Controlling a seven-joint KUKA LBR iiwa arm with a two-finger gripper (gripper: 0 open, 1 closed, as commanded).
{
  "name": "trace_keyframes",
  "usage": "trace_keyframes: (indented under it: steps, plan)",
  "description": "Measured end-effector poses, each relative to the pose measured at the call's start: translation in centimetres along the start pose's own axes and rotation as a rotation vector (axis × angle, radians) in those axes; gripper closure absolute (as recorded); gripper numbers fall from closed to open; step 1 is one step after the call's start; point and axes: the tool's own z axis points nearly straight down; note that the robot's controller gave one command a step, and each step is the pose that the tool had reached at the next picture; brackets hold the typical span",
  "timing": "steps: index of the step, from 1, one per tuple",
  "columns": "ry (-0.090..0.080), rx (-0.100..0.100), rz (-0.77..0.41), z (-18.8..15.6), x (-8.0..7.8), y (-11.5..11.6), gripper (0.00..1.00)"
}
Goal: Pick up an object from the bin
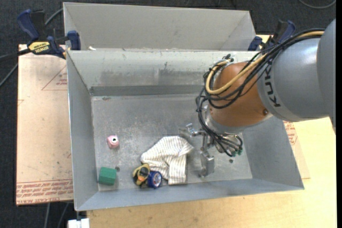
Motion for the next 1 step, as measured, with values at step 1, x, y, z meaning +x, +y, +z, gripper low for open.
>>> trace_keyframes:
  steps: [1]
  plan:
    - [-0.006, 0.005, -0.09, 0.02, -0.61, 1.79, 0.0]
